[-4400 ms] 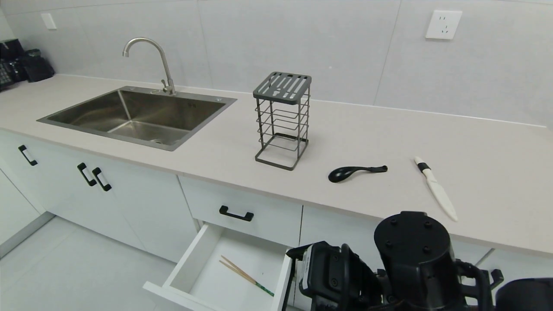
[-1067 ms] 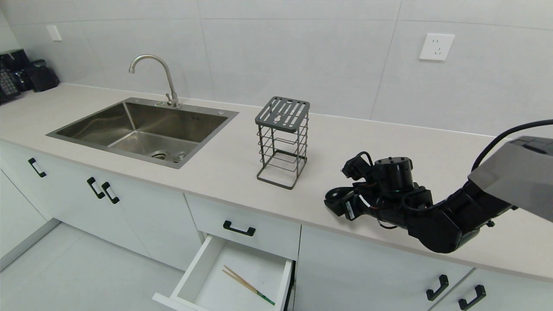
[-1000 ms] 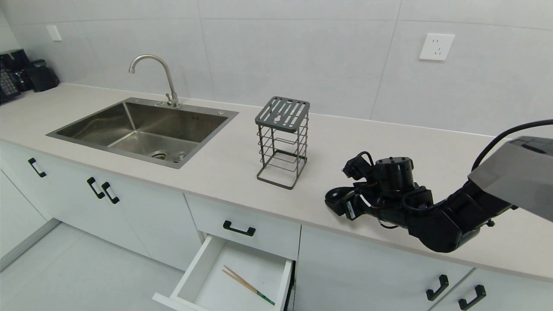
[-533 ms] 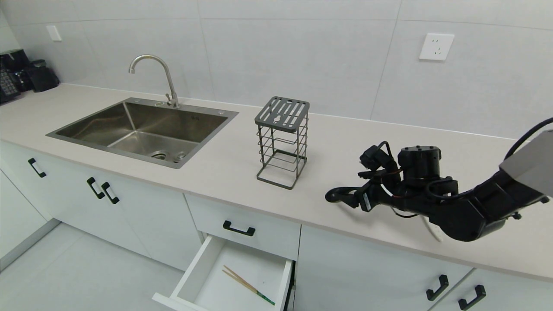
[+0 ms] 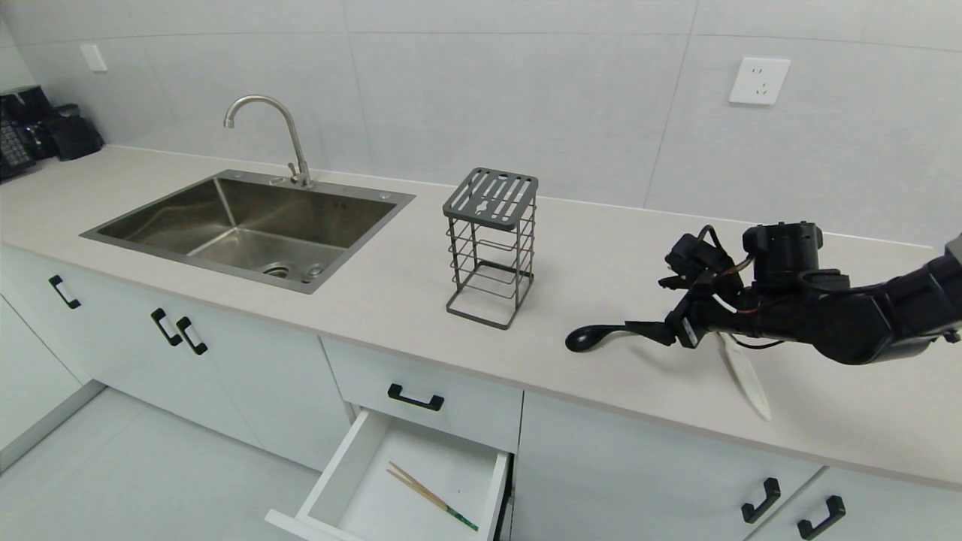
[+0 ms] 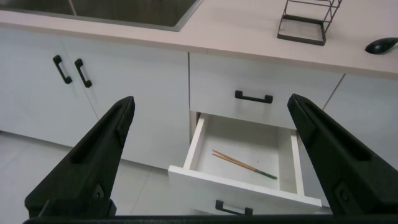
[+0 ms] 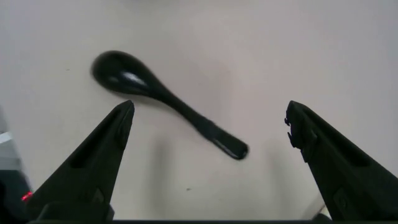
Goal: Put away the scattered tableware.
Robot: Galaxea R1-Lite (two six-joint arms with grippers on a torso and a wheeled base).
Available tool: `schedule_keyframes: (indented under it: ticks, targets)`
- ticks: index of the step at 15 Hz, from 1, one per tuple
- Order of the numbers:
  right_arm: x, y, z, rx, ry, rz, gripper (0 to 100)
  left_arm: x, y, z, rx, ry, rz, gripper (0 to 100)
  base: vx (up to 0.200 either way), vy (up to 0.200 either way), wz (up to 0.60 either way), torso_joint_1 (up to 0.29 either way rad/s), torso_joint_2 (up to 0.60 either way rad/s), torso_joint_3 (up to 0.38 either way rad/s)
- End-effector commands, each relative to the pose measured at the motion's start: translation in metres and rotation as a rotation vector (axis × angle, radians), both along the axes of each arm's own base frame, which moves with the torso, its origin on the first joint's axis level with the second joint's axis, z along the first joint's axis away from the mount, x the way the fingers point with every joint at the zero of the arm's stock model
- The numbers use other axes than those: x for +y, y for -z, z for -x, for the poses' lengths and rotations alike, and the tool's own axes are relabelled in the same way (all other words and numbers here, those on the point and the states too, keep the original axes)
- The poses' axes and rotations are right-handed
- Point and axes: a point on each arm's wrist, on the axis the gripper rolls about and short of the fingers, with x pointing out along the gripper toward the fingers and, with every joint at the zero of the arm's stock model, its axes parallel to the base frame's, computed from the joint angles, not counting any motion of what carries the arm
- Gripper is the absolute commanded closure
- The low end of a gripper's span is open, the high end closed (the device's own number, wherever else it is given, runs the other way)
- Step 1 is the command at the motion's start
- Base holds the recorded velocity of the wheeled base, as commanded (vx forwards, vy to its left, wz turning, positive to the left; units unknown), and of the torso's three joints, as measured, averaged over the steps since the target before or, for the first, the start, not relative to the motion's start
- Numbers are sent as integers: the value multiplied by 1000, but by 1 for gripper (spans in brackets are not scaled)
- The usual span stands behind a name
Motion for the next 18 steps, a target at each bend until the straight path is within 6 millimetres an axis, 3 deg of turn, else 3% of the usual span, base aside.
schedule_keyframes:
  ticks: [1,7,18]
  targets:
    - [3,10,-9,12,-11,0,0,0,0,0,1,0,0,0,0,0,0,0,0,0]
    - [24,38,-14,46,-53,10,0,0,0,0,2,0,0,0,0,0,0,0,0,0]
    - [35,58,-24,82,-59,-9,0,0,0,0,1,0,0,0,0,0,0,0,0,0]
